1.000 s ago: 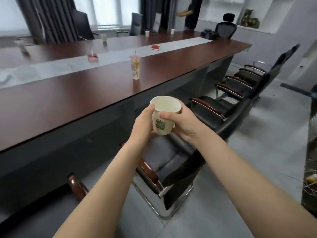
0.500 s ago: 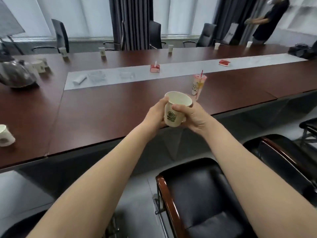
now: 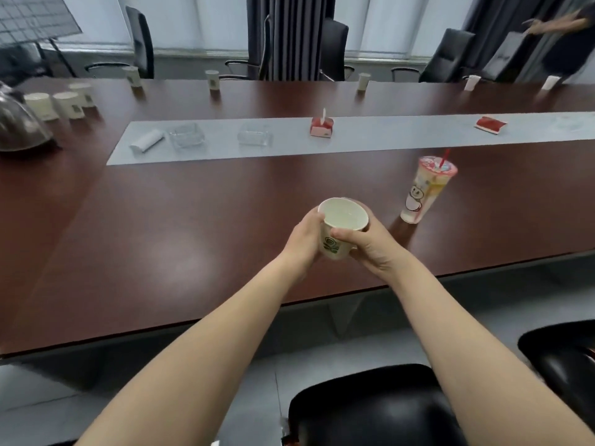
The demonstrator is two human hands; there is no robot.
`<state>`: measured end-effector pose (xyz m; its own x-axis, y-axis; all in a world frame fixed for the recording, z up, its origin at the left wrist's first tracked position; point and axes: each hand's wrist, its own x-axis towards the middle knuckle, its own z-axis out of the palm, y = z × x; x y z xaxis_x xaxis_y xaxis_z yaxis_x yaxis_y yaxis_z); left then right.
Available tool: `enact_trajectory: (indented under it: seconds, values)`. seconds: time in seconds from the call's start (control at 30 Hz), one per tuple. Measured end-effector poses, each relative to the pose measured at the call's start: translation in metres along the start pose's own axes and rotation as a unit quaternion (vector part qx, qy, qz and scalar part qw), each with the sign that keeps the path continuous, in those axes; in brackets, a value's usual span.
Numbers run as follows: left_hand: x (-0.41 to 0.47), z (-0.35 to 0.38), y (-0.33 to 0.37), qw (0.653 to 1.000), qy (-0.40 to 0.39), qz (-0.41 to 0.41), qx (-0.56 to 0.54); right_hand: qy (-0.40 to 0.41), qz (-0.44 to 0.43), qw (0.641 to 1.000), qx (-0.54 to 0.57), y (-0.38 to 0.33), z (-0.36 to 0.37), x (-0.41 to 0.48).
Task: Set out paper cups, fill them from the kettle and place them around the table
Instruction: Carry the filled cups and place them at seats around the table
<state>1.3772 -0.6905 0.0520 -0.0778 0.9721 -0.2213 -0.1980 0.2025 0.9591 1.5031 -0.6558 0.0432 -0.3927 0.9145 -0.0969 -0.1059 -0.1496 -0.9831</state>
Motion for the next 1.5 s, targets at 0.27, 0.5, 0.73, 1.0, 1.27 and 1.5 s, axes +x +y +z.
enact_trajectory:
  seconds: [0.27,0.5,0.73,1.0,1.27,1.5]
  values:
    - [0.085,0.000,-0.060,0.999,0.015,0.000,0.033,0.006,0.014,1.000,0.006,0.064,-0.040,0.071]
    - [0.124,-0.004,-0.091,0.998,0.029,0.014,0.045,0.007,0.016,1.000,-0.002,0.100,-0.058,0.104]
    - [0.144,0.002,-0.105,0.998,0.032,0.006,0.056,0.007,0.019,1.000,-0.009,0.117,-0.074,0.117]
    - [0.142,0.003,-0.108,0.995,0.031,-0.012,0.092,-0.005,0.035,0.998,-0.043,0.119,-0.079,0.112]
    - [0.082,-0.009,-0.047,0.985,0.070,-0.044,0.153,0.067,0.044,0.995,-0.054,0.060,-0.071,0.070]
    - [0.000,-0.033,0.046,0.986,0.080,0.016,0.148,0.053,-0.060,0.990,-0.119,-0.027,0.015,0.037]
